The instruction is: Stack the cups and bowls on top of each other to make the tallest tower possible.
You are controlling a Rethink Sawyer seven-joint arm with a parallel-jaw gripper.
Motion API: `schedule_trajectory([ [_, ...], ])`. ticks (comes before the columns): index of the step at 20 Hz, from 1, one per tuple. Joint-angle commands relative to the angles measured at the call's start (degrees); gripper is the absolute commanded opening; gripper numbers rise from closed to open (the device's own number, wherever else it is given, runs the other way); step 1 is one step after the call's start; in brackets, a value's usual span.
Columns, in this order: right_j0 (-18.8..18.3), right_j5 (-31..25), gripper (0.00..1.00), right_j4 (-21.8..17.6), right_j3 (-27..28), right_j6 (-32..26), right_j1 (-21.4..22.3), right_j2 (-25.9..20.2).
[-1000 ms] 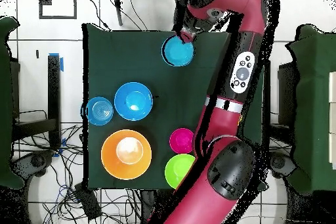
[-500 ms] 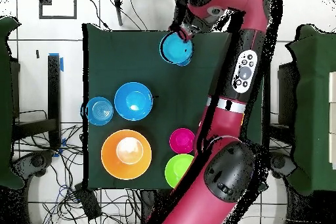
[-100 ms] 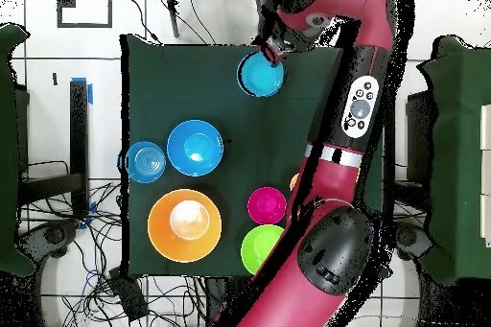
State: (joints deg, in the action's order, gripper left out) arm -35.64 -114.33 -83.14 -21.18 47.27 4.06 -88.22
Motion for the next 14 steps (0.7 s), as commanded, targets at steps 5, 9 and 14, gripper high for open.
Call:
schedule_trajectory([
  [5, 0.8, 2.15, 0.0, -3.58, 4.06, 1.77, -0.97, 4.32],
  [9, 0.72, 1.73, 0.0, -3.98, 4.94, 0.48, -1.61, 3.04],
  [14, 0.7, 1.03, 0.0, -4.86, 5.85, -1.1, -2.1, 1.79],
])
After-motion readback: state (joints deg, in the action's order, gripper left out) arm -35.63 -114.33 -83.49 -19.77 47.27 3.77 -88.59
